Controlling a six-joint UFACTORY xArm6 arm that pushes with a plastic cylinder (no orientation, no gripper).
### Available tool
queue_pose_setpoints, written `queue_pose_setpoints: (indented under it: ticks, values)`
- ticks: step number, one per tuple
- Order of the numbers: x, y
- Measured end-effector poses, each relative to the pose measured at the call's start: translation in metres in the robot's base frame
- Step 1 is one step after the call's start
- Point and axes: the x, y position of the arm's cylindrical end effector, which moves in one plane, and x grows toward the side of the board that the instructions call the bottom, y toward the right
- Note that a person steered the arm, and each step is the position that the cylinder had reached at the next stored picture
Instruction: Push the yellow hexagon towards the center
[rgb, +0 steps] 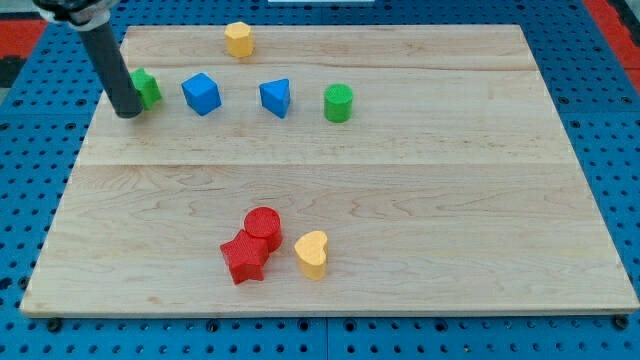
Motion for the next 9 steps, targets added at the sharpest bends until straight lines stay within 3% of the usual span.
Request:
queue_pose_setpoints:
  ticks: [1,2,3,4,5,6,7,8,9]
  values:
    - [0.035,0.090]
    - [0.058,0.230]
    - [0.016,0.366]
    - [-0.071,0.428]
    - [-0.156,0.348]
    - [-0.186,0.289]
    - [-0.185,0.199]
    - [-0.186,0.073]
    - [-0.175,0.026]
